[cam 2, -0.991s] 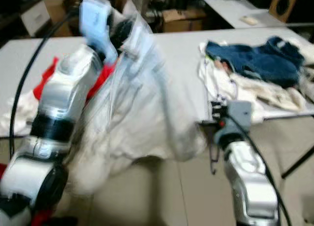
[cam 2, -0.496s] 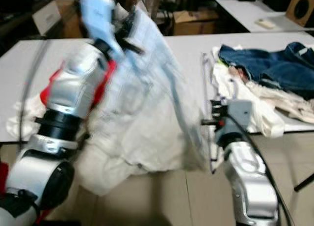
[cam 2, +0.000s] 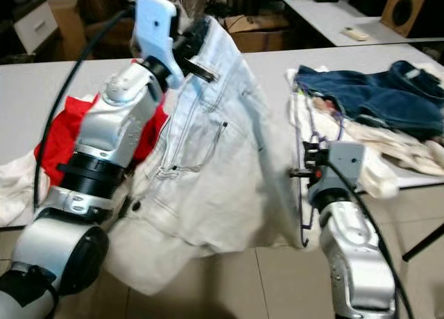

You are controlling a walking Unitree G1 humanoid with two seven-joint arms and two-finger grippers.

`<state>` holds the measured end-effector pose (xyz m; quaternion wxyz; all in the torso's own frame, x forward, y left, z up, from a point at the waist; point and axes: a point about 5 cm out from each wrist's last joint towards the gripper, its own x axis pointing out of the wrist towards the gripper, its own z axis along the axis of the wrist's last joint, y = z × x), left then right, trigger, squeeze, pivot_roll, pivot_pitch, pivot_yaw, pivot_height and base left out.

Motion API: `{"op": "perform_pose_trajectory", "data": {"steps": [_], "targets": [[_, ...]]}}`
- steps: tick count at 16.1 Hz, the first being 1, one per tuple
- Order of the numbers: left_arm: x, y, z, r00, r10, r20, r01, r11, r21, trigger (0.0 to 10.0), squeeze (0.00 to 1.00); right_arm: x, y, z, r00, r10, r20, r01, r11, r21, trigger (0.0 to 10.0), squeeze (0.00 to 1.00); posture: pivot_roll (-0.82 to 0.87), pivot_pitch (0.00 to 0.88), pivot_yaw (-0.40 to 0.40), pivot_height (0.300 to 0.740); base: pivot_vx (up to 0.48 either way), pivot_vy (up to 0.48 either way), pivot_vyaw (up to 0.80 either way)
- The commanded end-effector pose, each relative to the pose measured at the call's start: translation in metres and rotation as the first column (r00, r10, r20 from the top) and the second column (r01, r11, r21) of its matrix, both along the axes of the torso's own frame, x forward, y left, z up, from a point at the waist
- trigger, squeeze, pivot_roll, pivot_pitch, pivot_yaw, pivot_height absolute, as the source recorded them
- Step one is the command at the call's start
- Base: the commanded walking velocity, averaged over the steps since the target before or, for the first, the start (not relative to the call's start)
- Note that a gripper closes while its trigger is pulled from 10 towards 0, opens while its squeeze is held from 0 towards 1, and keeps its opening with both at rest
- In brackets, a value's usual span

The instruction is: Hang hanger

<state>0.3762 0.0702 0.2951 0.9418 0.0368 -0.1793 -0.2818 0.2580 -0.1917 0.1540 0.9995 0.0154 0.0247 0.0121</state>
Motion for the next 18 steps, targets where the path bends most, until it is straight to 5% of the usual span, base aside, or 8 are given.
{"op": "perform_pose_trajectory", "data": {"steps": [1,5,18], "targets": [[-0.001,0.004,0.010,0.999,0.021,0.041,-0.020,1.000,-0.022,10.0,0.00,-0.002,0.003,0.004,0.999,0.026,0.020,-0.026,1.000,-0.009,10.0,0.00,-0.17,0.000,0.059,0.740,0.300,0.000,0.00],[-0.005,0.025,-0.027,0.994,0.100,-0.039,-0.099,0.995,0.018,10.0,0.00,-0.004,0.004,0.002,0.999,0.040,0.009,-0.040,0.999,-0.019,10.0,0.00,-0.17,0.000,0.047,0.740,0.301,0.000,0.00],[-0.001,0.019,-0.019,0.994,0.107,-0.031,-0.107,0.994,0.008,10.0,0.00,-0.002,0.007,0.003,0.999,0.044,0.009,-0.044,0.999,-0.014,10.0,0.00,-0.16,0.000,0.047,0.740,0.323,0.000,-0.18]]}}
